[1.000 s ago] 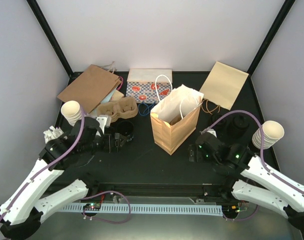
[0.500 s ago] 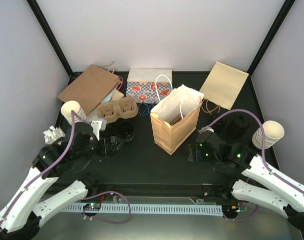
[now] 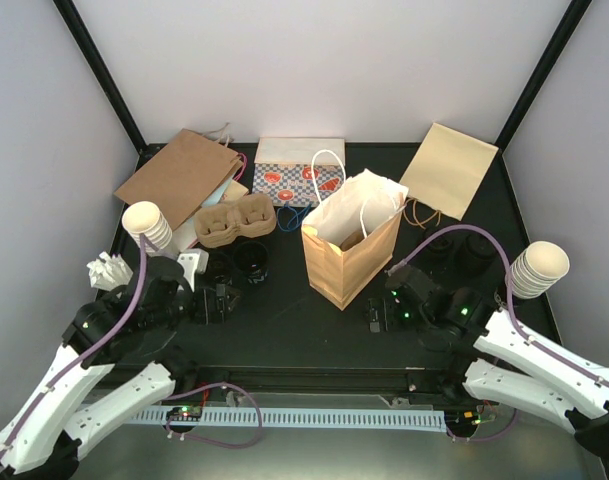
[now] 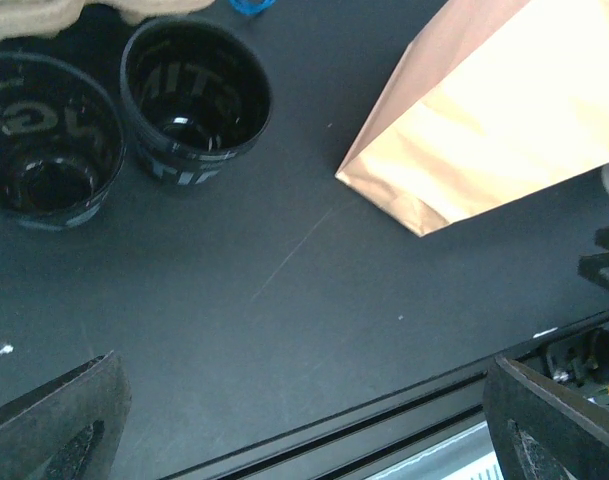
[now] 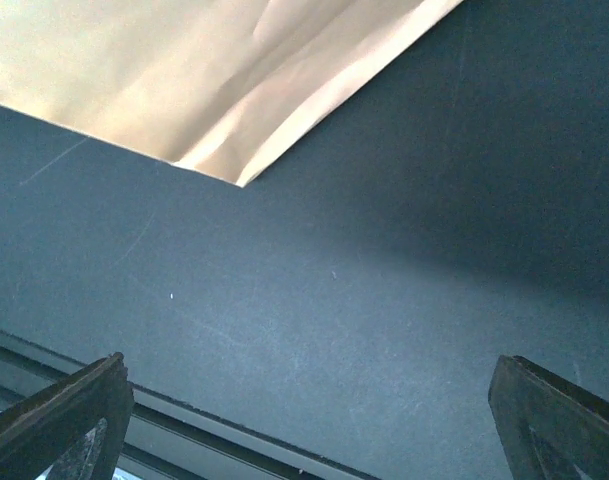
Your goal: Pack the takeout coffee
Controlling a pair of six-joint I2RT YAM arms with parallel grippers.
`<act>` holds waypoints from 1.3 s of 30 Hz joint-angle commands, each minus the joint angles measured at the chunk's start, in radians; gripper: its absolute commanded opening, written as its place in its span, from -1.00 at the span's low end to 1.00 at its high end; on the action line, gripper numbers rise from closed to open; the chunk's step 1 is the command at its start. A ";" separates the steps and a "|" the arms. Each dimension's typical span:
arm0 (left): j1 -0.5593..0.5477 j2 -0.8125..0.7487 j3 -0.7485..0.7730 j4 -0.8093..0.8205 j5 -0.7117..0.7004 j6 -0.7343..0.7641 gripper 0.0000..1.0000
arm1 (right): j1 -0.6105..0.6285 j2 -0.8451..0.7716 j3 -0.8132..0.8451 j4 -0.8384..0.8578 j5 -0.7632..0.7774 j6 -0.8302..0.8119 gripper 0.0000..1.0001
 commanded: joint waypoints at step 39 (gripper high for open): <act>0.303 0.423 -0.143 0.264 -0.194 0.073 0.00 | -0.003 0.025 -0.112 0.172 -0.070 -0.010 1.00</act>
